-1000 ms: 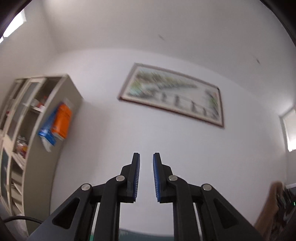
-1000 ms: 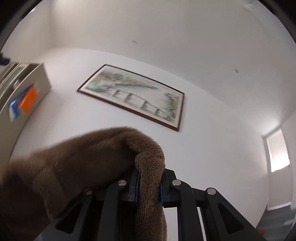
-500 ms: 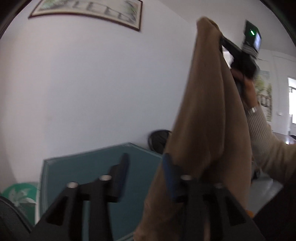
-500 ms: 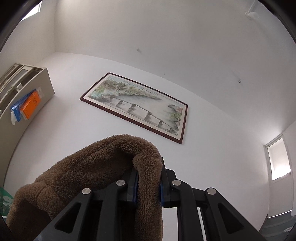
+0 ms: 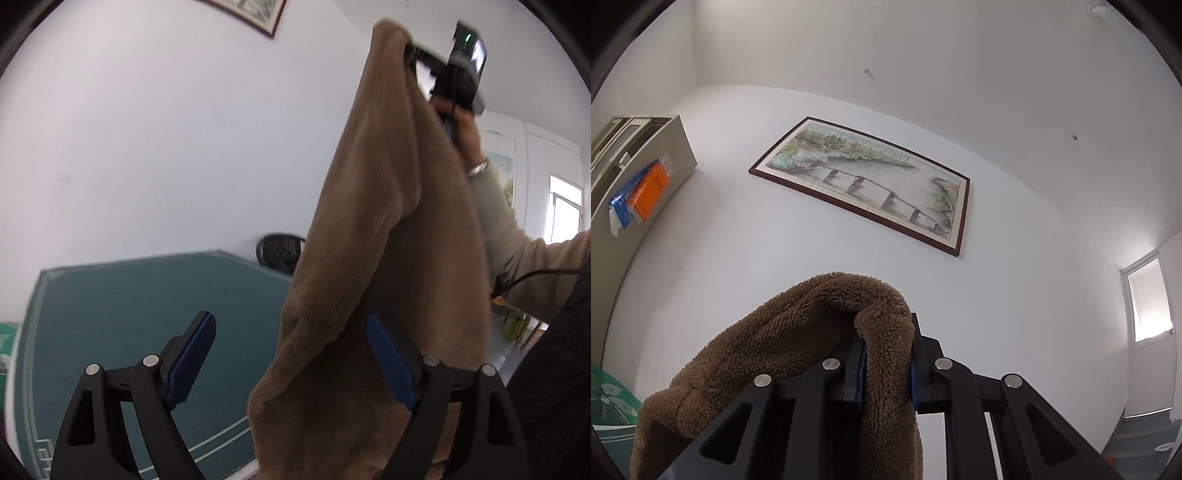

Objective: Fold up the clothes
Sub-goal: 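Raise the brown fleece high with both grippers, letting it hang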

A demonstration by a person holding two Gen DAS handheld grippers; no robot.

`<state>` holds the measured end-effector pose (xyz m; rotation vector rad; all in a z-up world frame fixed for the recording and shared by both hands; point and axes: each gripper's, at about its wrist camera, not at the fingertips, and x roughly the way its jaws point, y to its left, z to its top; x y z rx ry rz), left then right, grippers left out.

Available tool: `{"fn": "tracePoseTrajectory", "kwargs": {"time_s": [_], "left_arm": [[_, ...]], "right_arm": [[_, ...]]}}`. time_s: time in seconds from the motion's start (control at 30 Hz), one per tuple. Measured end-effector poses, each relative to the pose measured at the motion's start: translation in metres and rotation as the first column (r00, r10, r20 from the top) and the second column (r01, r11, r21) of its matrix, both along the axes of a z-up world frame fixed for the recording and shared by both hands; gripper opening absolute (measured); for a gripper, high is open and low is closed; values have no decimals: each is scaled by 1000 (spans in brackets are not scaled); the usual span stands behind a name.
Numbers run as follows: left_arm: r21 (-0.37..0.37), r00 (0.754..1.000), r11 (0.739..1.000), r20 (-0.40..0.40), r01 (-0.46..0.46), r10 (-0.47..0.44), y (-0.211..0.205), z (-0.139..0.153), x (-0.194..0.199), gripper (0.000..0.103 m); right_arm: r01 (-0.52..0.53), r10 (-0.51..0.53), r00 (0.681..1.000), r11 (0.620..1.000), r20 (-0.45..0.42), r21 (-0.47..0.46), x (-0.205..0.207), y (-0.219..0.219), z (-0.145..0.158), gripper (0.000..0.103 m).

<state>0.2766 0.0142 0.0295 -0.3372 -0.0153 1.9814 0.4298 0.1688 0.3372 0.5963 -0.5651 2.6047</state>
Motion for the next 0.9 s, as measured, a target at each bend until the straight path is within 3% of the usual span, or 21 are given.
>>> {"fn": "tracePoseTrajectory", "kwargs": {"time_s": [0.13,0.17,0.2,0.27,0.4,0.5,0.6,0.7,0.8,0.9], "left_arm": [[-5,994,998,88,68,-67,39,-14,-21,80],[-4,991,997,110,81,-80,47,-16,-25,65],[-1,987,996,136,90,-89,54,-17,-29,40],[10,978,996,187,89,-89,65,-19,-38,15],[45,974,999,227,-15,5,58,-14,-47,12],[128,966,980,229,-154,122,23,11,-47,12],[227,944,925,201,-304,261,-22,48,-35,12],[331,911,849,137,-411,388,-61,95,-8,12],[421,875,784,52,-456,481,-91,144,29,12],[476,833,744,-42,-469,552,-101,191,62,12]], "right_arm": [[-2,2,1000,1000,1,1,-1,1,-4,16],[-1,1,1000,1000,2,1,-1,2,-5,16],[1,-1,1000,1000,3,0,-1,3,-6,16],[9,-9,1000,1000,7,-9,-2,6,-9,16],[35,-34,999,998,24,-42,-3,22,-18,16],[60,-56,997,994,51,-88,-2,41,-29,16],[63,-50,993,990,103,-129,-3,62,-41,16],[15,15,980,989,199,-148,-8,79,-60,16],[-24,69,948,989,311,-145,-14,83,-81,16],[-71,103,909,993,403,-93,-16,69,-102,16]]}}
